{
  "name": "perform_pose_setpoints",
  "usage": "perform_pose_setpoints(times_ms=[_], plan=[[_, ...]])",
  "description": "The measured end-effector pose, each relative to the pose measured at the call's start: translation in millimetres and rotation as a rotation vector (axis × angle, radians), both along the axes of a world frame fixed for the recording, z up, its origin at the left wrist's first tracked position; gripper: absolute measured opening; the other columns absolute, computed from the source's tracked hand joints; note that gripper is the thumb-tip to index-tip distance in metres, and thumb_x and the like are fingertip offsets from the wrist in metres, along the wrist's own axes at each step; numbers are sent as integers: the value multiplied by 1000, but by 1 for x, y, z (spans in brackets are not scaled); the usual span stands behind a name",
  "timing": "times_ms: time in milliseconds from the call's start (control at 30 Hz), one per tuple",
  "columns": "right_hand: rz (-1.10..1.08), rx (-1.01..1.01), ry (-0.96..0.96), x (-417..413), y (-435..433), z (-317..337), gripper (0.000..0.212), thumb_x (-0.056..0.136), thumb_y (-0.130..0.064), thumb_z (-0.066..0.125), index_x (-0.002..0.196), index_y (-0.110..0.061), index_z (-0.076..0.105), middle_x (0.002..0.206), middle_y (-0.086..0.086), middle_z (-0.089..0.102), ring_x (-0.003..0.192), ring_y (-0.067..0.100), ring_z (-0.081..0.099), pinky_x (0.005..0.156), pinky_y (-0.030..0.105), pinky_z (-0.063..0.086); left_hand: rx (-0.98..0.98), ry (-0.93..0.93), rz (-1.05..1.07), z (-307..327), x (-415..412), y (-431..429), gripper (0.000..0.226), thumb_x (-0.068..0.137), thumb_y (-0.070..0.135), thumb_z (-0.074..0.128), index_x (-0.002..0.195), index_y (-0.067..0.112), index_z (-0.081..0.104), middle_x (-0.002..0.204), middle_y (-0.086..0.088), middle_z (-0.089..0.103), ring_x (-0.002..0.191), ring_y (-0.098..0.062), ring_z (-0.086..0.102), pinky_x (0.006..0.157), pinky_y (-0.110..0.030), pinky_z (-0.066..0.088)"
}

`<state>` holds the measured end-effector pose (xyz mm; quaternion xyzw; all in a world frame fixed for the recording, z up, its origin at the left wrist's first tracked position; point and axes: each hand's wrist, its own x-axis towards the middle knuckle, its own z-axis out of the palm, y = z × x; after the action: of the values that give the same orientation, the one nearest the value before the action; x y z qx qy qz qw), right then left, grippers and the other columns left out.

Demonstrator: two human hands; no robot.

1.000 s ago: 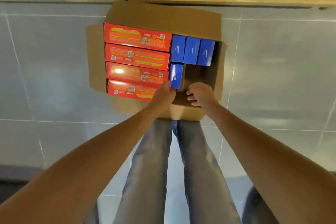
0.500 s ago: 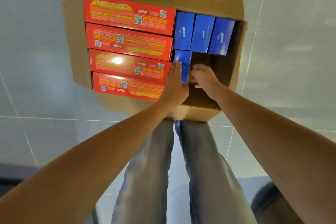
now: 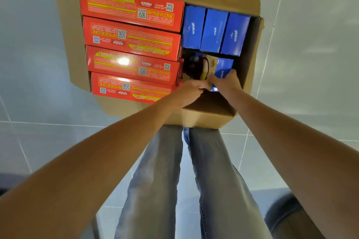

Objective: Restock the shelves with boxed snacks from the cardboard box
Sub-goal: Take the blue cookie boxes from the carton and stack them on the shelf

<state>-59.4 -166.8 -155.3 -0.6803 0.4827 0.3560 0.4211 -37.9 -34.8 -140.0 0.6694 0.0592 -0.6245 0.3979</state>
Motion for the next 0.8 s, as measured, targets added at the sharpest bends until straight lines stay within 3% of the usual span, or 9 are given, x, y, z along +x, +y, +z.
perform_pose_setpoints(times_ms=[133, 233, 333, 467, 567, 667, 700, 767, 800], plan=[[-1, -64, 39, -1, -6, -4, 61, 82, -28, 70, 131, -10, 38, 125, 8, 53, 111, 21, 54, 79, 27, 41, 26, -5, 99, 5, -4, -11, 37, 94, -2, 41, 127, 7, 56, 119, -10, 57, 108, -18, 52, 82, -19, 39], [33, -96, 28, -4, -10, 4, 60, 81, -31, 70, 130, -10, 40, 121, 6, 54, 110, 20, 55, 79, 27, 43, 68, 0, 273, 15, -3, -13, 23, 94, 0, 43, 98, 16, 59, 92, 5, 54, 84, -5, 49, 73, -13, 35], [40, -93, 11, -11, -13, 23, 53, 82, -33, 68, 123, -11, 44, 104, 1, 53, 95, 14, 53, 70, 24, 42, 125, -49, 288, 27, 1, -9, 17, 95, 12, 44, 102, 6, 58, 94, -3, 56, 86, -14, 51, 74, -23, 40], [90, -93, -51, -16, -18, 64, 40, 83, -33, 66, 113, -13, 48, 95, -1, 53, 84, 14, 53, 65, 22, 42, 188, -95, 259, 55, 14, -5, 28, 98, 28, 36, 79, 12, 49, 75, -3, 47, 69, -14, 45, 59, -25, 33], [105, -100, -82, -14, -26, 105, 33, 84, -35, 63, 104, -13, 50, 88, 0, 55, 76, 14, 55, 55, 19, 40, 186, -159, 209, 87, 25, -1, 29, 95, 38, 35, 81, 14, 44, 75, -6, 43, 67, -14, 43, 62, -27, 32], [63, -75, -114, -5, -41, 152, 25, 85, -34, 61, 89, -10, 55, 78, 3, 56, 69, 17, 53, 57, 24, 41, 226, -154, 239, 122, 35, 0, 31, 94, 42, 42, 75, 18, 45, 79, -10, 53, 72, -20, 52, 68, -29, 42], [15, -48, -141, -1, -47, 174, 24, 86, -32, 60, 79, -10, 53, 71, 3, 54, 66, 18, 51, 57, 25, 40, 229, -174, 247, 141, 41, -1, 31, 93, 42, 44, 74, 18, 46, 79, -11, 54, 72, -20, 53, 69, -25, 44], [-77, -8, -176, 8, -57, 213, 32, 89, -28, 58, 65, -14, 44, 60, 1, 46, 56, 16, 44, 50, 22, 36, 225, -222, 259, 177, 50, -4, 34, 98, 31, 42, 66, 21, 37, 68, -2, 40, 61, -10, 39, 54, -10, 31], [-131, 18, -200, 15, -63, 234, 32, 90, -27, 58, 64, -14, 44, 60, 1, 46, 54, 14, 44, 47, 19, 37, 229, -252, 271, 194, 55, -7, 37, 99, 28, 41, 64, 21, 33, 65, 1, 32, 57, -7, 30, 48, -11, 27]])
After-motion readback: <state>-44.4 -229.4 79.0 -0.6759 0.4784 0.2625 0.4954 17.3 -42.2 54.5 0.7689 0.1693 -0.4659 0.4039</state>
